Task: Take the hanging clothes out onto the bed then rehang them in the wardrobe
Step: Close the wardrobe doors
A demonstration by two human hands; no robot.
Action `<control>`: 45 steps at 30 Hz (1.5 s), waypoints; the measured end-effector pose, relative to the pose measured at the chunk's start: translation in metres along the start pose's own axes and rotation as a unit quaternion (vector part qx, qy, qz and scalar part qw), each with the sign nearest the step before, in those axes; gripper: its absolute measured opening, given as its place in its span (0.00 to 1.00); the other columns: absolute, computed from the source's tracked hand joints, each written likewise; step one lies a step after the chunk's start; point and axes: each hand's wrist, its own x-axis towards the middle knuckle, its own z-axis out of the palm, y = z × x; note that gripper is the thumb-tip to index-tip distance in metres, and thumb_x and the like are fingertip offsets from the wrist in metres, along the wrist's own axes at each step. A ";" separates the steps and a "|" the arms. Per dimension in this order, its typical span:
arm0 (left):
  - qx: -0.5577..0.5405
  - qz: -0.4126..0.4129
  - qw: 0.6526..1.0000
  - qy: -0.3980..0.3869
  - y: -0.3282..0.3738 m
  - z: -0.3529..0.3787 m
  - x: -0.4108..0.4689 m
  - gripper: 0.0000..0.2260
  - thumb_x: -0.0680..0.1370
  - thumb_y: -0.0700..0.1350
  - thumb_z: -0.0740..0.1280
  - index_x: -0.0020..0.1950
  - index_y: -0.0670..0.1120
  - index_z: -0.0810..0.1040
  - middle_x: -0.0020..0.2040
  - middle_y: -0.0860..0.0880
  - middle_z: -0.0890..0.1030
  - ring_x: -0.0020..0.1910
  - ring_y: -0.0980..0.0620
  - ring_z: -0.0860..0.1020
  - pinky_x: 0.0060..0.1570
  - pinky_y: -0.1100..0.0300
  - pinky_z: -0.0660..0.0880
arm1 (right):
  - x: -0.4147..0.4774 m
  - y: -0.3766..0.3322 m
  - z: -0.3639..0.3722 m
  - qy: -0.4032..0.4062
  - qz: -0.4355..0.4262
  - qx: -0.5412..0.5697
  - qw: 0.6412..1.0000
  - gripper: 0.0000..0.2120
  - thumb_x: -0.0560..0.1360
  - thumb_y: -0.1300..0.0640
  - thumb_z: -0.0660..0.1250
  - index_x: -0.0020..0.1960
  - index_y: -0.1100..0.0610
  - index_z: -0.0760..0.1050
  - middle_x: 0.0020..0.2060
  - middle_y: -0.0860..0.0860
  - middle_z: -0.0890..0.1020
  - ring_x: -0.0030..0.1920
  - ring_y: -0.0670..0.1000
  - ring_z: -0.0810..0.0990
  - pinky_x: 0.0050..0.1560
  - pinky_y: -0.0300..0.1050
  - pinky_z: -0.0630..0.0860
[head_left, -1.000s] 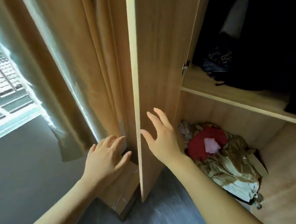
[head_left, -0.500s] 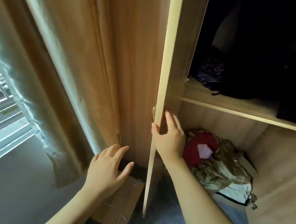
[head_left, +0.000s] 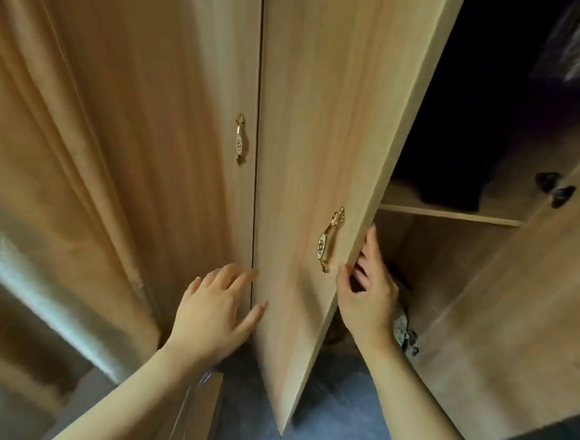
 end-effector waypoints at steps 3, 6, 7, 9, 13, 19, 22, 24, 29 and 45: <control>-0.011 0.063 0.998 0.018 0.033 0.007 0.045 0.31 0.74 0.68 0.44 0.70 0.56 0.66 0.69 0.50 0.71 0.67 0.45 0.71 0.66 0.43 0.67 | 0.027 0.031 -0.028 0.010 0.017 -0.011 1.000 0.38 0.73 0.68 0.68 0.74 0.46 0.53 0.61 0.34 0.69 0.58 0.45 0.77 0.53 0.30 0.74; -0.018 0.125 0.990 0.056 0.069 0.017 0.097 0.27 0.76 0.65 0.49 0.70 0.55 0.67 0.70 0.48 0.71 0.67 0.44 0.71 0.63 0.43 0.68 | 0.060 0.067 -0.054 0.020 0.016 -0.028 0.999 0.37 0.73 0.70 0.67 0.74 0.49 0.53 0.61 0.35 0.69 0.57 0.46 0.77 0.53 0.30 0.74; -0.017 0.145 0.987 0.073 0.080 0.022 0.116 0.26 0.76 0.64 0.51 0.70 0.54 0.67 0.70 0.48 0.70 0.67 0.44 0.70 0.62 0.43 0.68 | 0.071 0.080 -0.061 0.019 0.023 -0.031 0.999 0.37 0.73 0.70 0.66 0.73 0.49 0.54 0.60 0.37 0.71 0.57 0.45 0.77 0.53 0.29 0.73; -0.011 0.183 0.978 0.102 0.100 0.031 0.155 0.25 0.77 0.62 0.54 0.70 0.53 0.67 0.71 0.46 0.68 0.70 0.43 0.66 0.63 0.41 0.69 | 0.093 0.105 -0.072 0.014 0.034 -0.030 0.999 0.36 0.73 0.70 0.66 0.73 0.48 0.55 0.59 0.44 0.75 0.58 0.44 0.76 0.55 0.28 0.73; 0.016 0.227 0.957 0.179 0.136 0.047 0.234 0.25 0.76 0.60 0.56 0.71 0.52 0.67 0.74 0.45 0.63 0.73 0.42 0.62 0.64 0.39 0.65 | 0.140 0.155 -0.082 0.004 0.034 -0.018 0.999 0.36 0.74 0.69 0.66 0.73 0.48 0.54 0.58 0.45 0.76 0.56 0.39 0.75 0.53 0.26 0.72; 0.069 0.296 0.905 0.297 0.159 0.069 0.336 0.25 0.76 0.56 0.62 0.72 0.54 0.66 0.75 0.39 0.58 0.73 0.37 0.58 0.67 0.39 0.61 | 0.193 0.215 -0.088 -0.062 0.021 0.011 0.998 0.38 0.74 0.67 0.67 0.73 0.40 0.54 0.59 0.44 0.77 0.55 0.41 0.78 0.52 0.32 0.76; 0.113 0.279 0.890 0.342 0.160 0.090 0.371 0.24 0.77 0.60 0.60 0.73 0.58 0.63 0.76 0.43 0.53 0.74 0.41 0.53 0.68 0.41 0.54 | 0.220 0.238 -0.089 -0.069 0.004 0.016 0.997 0.37 0.74 0.68 0.67 0.73 0.42 0.55 0.55 0.43 0.78 0.52 0.41 0.78 0.47 0.29 0.75; 0.128 0.276 0.879 0.367 0.158 0.100 0.387 0.24 0.78 0.61 0.59 0.73 0.59 0.62 0.76 0.44 0.52 0.74 0.42 0.53 0.68 0.42 0.54 | 0.233 0.250 -0.084 -0.070 0.007 0.020 0.997 0.35 0.74 0.68 0.66 0.73 0.46 0.57 0.52 0.40 0.76 0.50 0.40 0.78 0.46 0.28 0.74; 0.148 0.277 0.849 0.425 0.156 0.108 0.422 0.26 0.76 0.64 0.61 0.73 0.60 0.62 0.78 0.47 0.51 0.72 0.44 0.56 0.64 0.46 0.56 | 0.256 0.269 -0.071 -0.044 0.024 0.026 0.998 0.31 0.75 0.68 0.65 0.72 0.47 0.60 0.49 0.50 0.77 0.47 0.44 0.77 0.46 0.29 0.74; 0.152 0.282 0.851 0.415 0.150 0.118 0.461 0.25 0.78 0.61 0.58 0.75 0.59 0.60 0.79 0.48 0.47 0.77 0.48 0.44 0.69 0.47 0.44 | 0.273 0.276 -0.042 0.008 0.130 -0.125 0.984 0.22 0.77 0.53 0.64 0.70 0.50 0.68 0.57 0.47 0.79 0.56 0.44 0.77 0.53 0.35 0.75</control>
